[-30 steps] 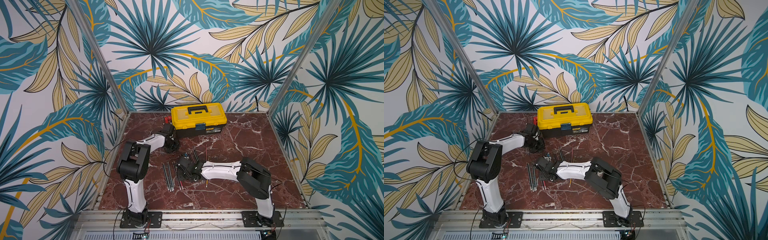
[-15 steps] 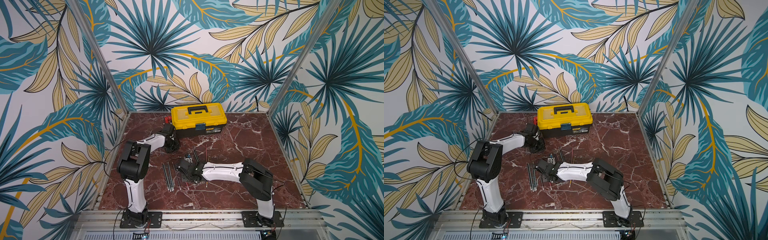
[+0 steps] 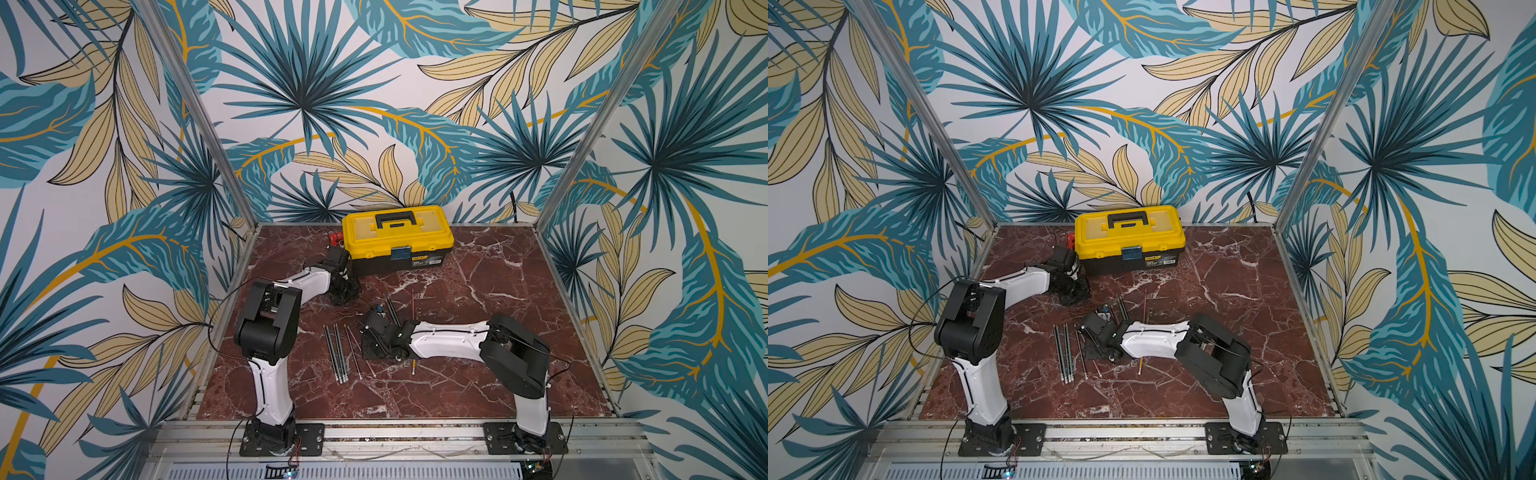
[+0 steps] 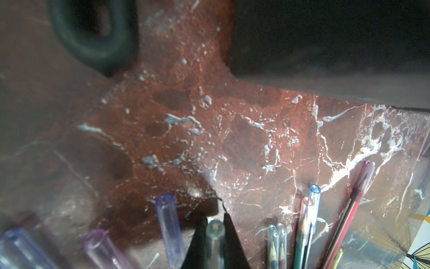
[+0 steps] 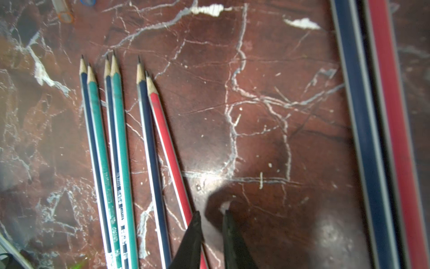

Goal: Remove the protective cover of the pencils
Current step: Place the protective sleeve at the center of the board.

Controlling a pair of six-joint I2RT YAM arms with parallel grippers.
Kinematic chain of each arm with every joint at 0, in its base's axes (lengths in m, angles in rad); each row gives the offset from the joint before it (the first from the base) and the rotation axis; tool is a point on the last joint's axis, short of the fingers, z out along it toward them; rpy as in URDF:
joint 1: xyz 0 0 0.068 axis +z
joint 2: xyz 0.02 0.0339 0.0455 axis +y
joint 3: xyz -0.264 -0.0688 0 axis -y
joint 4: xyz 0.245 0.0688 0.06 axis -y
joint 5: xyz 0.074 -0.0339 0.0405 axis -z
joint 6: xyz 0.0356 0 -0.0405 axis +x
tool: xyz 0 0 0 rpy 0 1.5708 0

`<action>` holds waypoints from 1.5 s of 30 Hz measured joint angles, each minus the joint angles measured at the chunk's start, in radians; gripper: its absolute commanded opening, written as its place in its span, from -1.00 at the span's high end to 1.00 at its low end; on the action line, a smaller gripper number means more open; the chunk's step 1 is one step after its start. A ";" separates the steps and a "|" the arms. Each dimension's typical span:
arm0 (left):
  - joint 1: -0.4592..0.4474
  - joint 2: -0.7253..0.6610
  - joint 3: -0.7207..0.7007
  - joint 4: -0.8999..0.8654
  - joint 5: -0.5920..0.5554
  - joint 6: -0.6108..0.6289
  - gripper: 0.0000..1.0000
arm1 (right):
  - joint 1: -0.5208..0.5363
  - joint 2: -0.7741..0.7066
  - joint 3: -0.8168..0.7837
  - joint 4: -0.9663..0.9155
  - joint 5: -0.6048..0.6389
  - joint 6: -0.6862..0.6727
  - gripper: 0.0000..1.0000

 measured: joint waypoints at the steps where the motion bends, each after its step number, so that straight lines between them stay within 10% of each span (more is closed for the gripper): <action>1: 0.000 0.001 0.001 0.000 0.000 0.000 1.00 | 0.000 0.000 0.000 0.000 0.000 0.000 0.63; 45: 0.000 0.032 0.067 -0.069 -0.051 0.001 0.70 | -0.019 -0.148 0.043 -0.277 0.208 -0.081 0.44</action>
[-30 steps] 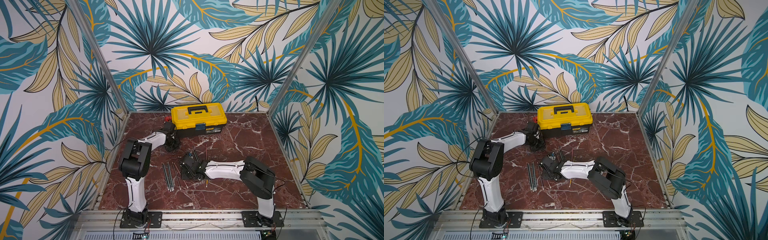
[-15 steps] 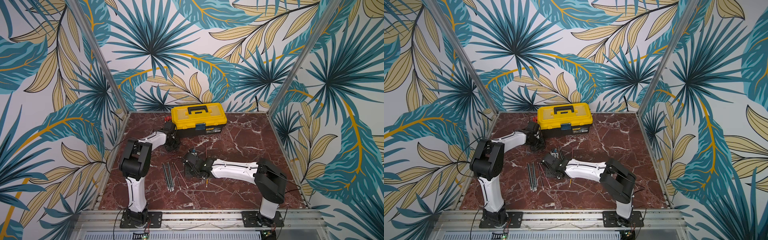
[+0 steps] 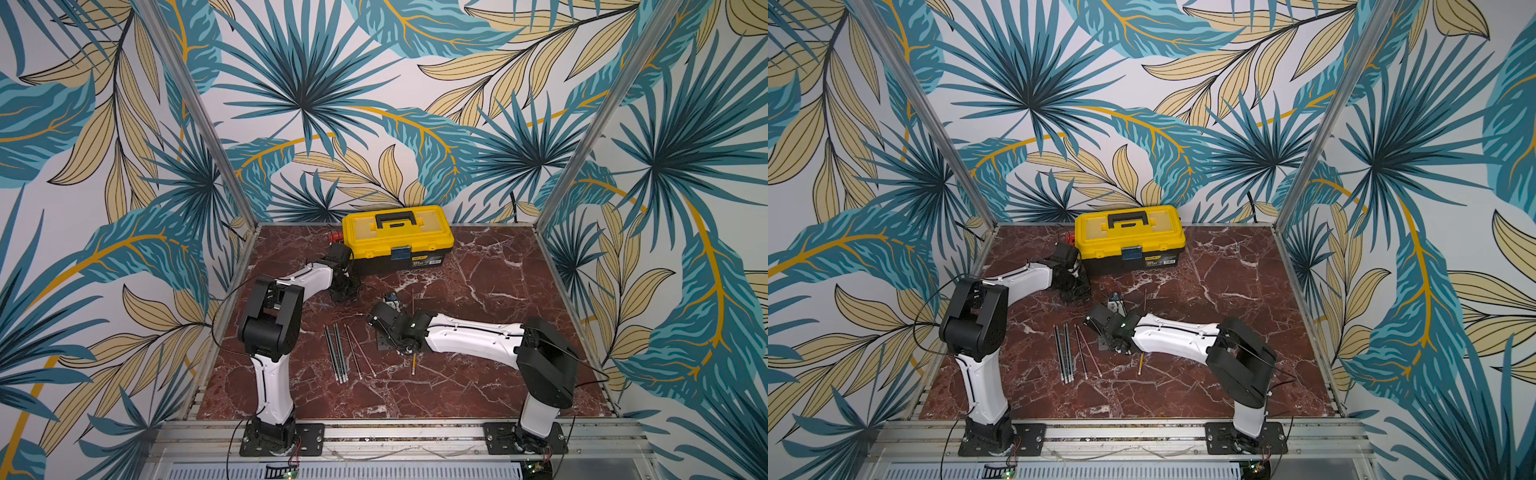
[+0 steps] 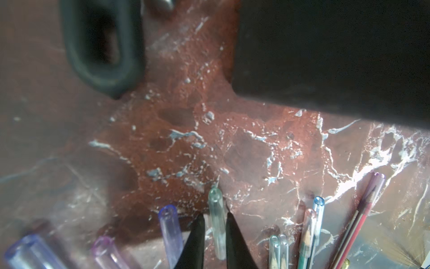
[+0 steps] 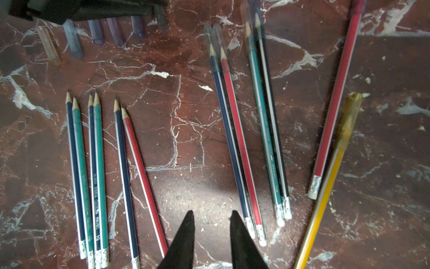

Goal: Remove the protective cover of the pencils
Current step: Place the protective sleeve at the center of the board.

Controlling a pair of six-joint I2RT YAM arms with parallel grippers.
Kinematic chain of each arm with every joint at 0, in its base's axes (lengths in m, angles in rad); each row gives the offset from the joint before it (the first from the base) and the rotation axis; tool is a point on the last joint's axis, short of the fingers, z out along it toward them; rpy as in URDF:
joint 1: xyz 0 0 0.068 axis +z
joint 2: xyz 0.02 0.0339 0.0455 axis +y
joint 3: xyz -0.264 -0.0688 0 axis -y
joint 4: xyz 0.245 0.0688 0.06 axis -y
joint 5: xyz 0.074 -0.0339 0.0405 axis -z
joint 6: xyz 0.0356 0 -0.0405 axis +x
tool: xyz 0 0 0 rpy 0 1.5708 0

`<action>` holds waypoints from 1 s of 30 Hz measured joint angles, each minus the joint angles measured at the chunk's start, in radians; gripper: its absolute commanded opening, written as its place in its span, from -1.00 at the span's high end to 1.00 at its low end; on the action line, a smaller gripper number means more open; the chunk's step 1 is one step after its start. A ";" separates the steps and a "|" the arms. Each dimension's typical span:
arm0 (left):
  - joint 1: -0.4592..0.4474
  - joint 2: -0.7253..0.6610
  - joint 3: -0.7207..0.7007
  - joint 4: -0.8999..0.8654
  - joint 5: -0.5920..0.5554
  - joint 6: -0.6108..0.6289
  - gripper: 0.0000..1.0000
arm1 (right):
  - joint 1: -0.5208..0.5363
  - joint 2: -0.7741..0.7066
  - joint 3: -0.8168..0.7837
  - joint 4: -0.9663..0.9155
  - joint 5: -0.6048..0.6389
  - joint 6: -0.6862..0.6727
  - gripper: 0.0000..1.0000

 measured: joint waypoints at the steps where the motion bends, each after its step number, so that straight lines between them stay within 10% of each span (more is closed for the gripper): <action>1: 0.000 -0.001 0.000 -0.003 -0.002 0.000 0.70 | -0.002 0.007 0.006 -0.006 0.000 -0.003 0.44; 30: 0.000 -0.010 0.000 -0.034 -0.019 0.001 0.60 | -0.047 0.206 0.126 -0.087 -0.011 -0.056 0.53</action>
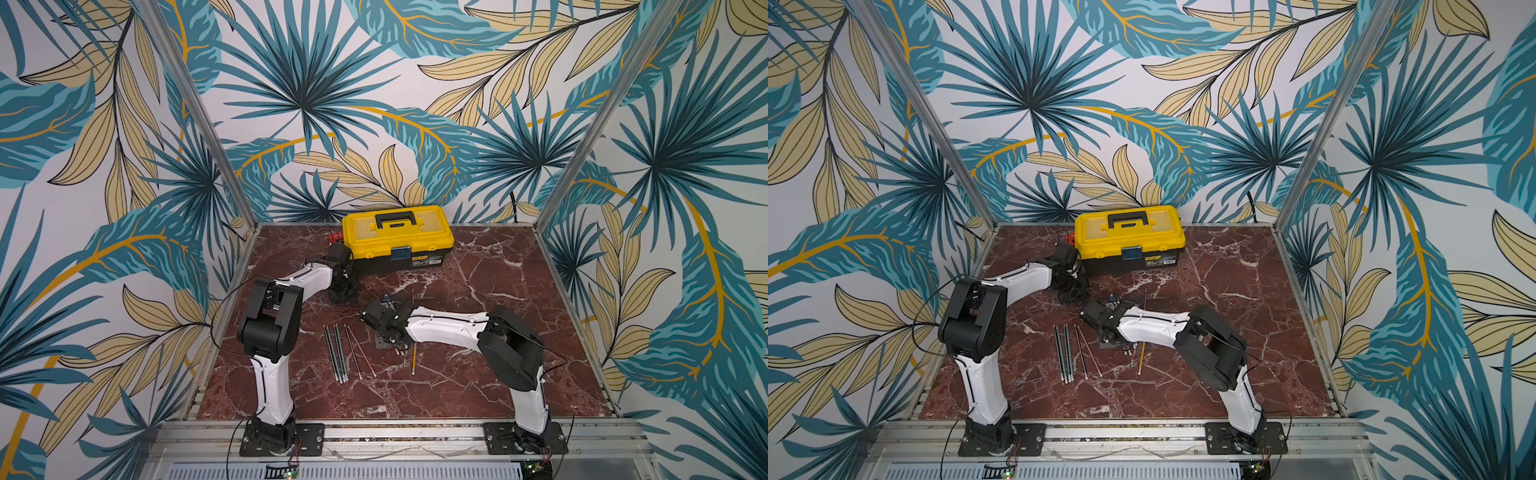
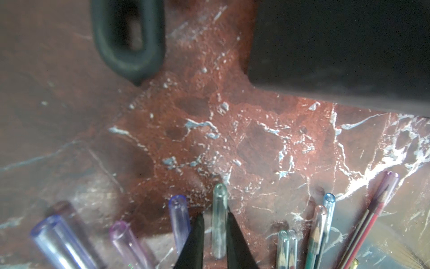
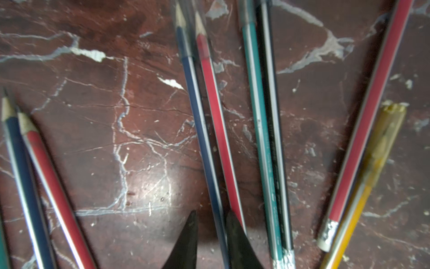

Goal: Remove the protective cover of the pencils
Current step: Place the protective sleeve at the center of the board, then pick up the pencil from the center of the board.

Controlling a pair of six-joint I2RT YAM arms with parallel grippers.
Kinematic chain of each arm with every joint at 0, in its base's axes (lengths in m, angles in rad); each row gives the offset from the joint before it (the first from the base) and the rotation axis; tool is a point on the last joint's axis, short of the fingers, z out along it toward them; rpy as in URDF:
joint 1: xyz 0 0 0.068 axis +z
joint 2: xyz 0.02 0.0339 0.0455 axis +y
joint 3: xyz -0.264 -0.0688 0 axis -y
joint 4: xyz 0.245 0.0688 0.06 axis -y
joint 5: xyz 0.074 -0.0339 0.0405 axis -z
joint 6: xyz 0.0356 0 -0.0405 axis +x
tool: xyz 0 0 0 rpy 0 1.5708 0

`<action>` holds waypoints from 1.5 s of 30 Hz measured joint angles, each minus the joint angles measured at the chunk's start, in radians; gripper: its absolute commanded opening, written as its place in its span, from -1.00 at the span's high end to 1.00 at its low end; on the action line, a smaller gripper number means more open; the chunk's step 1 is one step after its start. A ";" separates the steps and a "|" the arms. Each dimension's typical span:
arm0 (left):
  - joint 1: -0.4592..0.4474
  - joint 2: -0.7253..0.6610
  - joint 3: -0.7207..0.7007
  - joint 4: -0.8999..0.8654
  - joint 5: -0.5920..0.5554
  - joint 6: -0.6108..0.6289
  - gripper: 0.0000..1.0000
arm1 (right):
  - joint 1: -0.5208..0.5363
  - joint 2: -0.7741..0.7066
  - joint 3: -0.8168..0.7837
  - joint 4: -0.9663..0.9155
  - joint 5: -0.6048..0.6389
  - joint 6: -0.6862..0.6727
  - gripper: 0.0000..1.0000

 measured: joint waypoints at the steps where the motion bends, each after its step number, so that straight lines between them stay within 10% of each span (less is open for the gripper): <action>1: 0.000 0.000 0.000 0.000 0.000 0.000 0.60 | 0.000 0.002 0.001 0.000 -0.002 -0.002 0.53; 33: 0.000 -0.022 -0.003 -0.007 -0.007 0.000 0.53 | -0.023 0.097 0.145 -0.044 -0.034 -0.040 0.77; 45: 0.000 -0.253 -0.163 0.136 0.048 -0.040 0.51 | -0.027 0.094 0.145 -0.037 -0.060 -0.047 0.86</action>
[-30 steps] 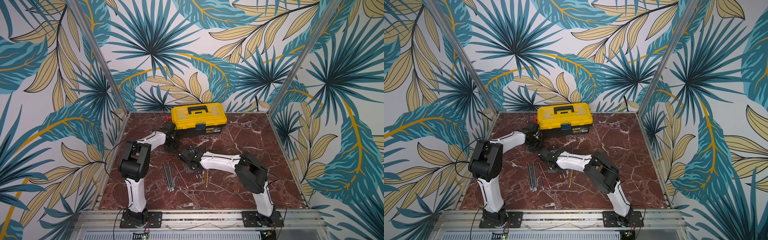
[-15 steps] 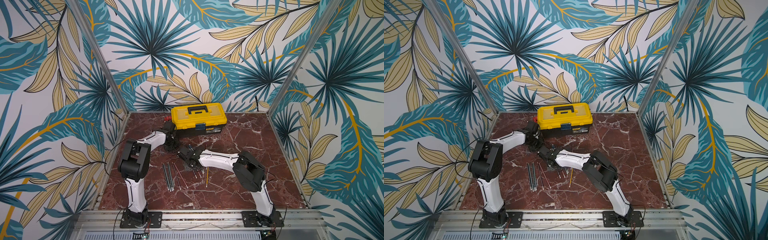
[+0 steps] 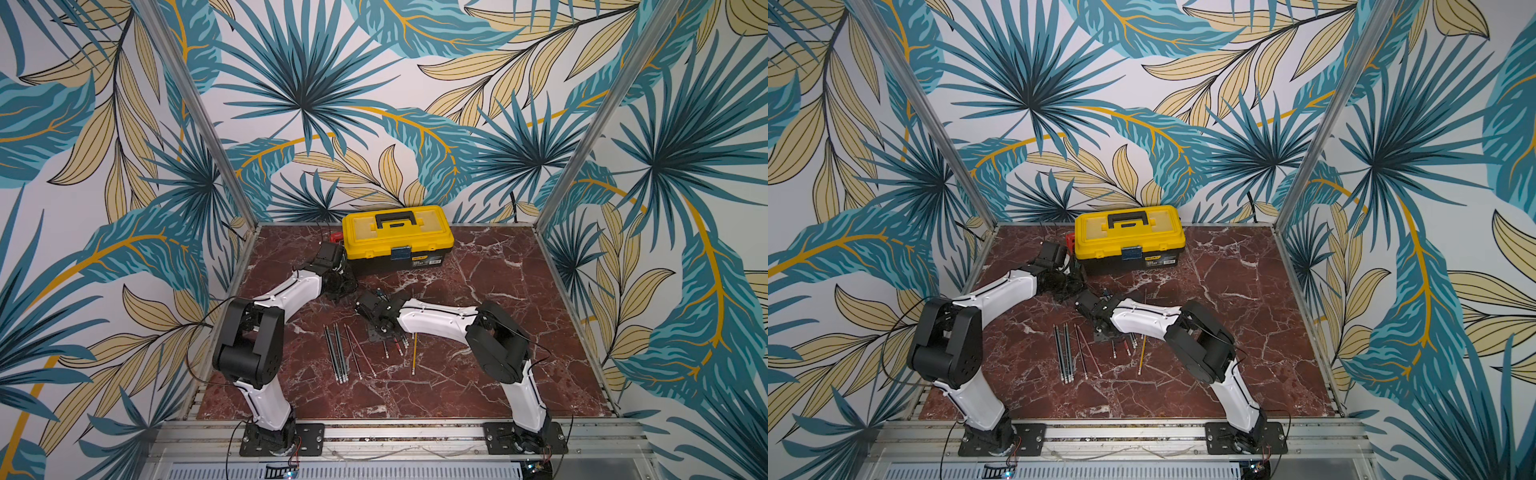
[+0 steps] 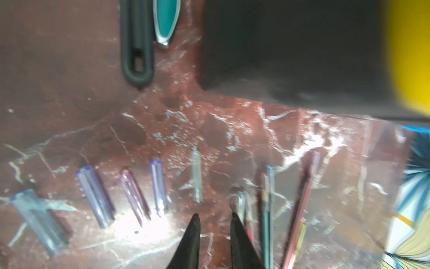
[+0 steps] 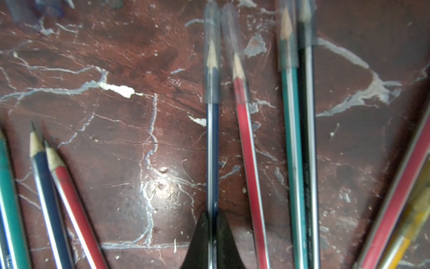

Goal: Remove the protective cover of the pencils
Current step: Pick up the pencil from the center of the board.

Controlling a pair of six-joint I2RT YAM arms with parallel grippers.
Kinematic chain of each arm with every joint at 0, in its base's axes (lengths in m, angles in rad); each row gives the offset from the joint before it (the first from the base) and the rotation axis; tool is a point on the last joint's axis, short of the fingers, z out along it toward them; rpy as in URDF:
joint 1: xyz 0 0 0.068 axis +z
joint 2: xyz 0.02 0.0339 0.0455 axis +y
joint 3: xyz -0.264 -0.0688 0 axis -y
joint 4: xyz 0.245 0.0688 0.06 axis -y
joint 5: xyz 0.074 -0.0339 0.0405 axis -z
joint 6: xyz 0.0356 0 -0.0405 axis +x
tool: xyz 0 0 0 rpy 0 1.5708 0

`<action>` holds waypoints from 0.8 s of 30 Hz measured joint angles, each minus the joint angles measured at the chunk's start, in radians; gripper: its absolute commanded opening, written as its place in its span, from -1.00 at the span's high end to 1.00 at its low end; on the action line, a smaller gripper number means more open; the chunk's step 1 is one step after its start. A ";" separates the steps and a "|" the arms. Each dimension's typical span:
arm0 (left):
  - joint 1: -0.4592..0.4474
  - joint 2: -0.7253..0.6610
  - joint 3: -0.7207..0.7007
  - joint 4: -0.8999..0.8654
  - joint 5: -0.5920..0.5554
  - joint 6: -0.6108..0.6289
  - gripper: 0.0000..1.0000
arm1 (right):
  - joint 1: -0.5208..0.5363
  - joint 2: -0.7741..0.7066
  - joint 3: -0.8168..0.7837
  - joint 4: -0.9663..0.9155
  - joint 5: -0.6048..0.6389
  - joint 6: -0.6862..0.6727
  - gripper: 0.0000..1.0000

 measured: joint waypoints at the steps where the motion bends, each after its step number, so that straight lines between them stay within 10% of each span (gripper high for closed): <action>1: 0.000 -0.010 -0.013 0.020 0.014 -0.006 0.50 | 0.000 -0.003 -0.004 0.003 -0.006 0.000 0.86; 24: -0.026 -0.056 -0.114 0.205 0.201 -0.120 0.46 | 0.000 -0.170 -0.063 0.056 -0.107 0.000 0.89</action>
